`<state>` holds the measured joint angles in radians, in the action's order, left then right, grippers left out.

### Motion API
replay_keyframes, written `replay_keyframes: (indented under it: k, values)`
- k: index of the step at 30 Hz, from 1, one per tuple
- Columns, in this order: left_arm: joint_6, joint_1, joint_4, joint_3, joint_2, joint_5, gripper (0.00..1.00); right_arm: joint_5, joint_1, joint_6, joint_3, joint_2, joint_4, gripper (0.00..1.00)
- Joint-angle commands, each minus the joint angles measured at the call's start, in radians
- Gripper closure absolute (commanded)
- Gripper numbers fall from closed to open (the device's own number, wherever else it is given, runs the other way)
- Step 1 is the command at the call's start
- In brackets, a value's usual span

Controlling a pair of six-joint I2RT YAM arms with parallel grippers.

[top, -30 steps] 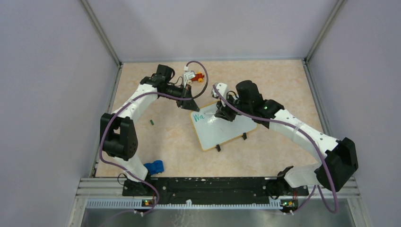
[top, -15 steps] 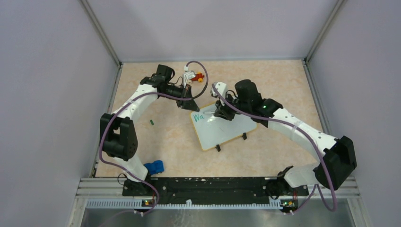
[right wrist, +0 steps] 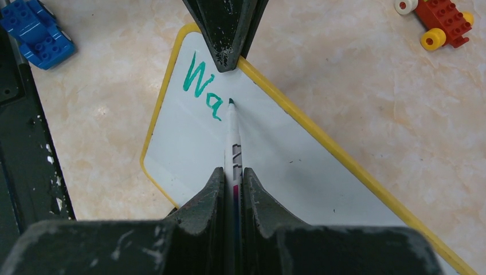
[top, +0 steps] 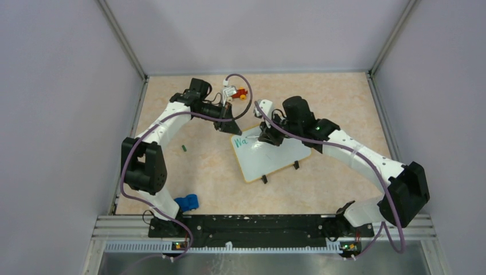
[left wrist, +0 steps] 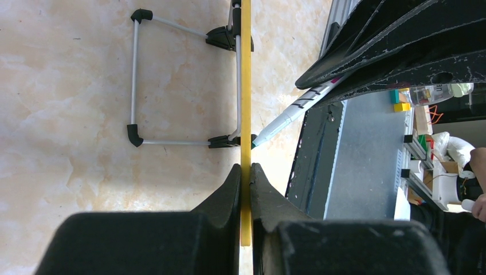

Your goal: Write a sentence on the whiteboard

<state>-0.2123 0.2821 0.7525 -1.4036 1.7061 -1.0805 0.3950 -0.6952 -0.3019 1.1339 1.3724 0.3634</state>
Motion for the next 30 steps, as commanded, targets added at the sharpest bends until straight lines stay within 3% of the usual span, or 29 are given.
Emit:
replay_keyframes:
  k: [1, 30]
  values:
    - [-0.022, 0.012, -0.002, 0.007, -0.019, 0.001, 1.0, 0.005, 0.005, 0.006, 0.051, 0.008, -0.036, 1.0]
    - [-0.022, 0.012, -0.001, 0.008, -0.025, 0.003, 1.0, 0.002, 0.012, -0.017, -0.053, -0.048, 0.001, 1.0]
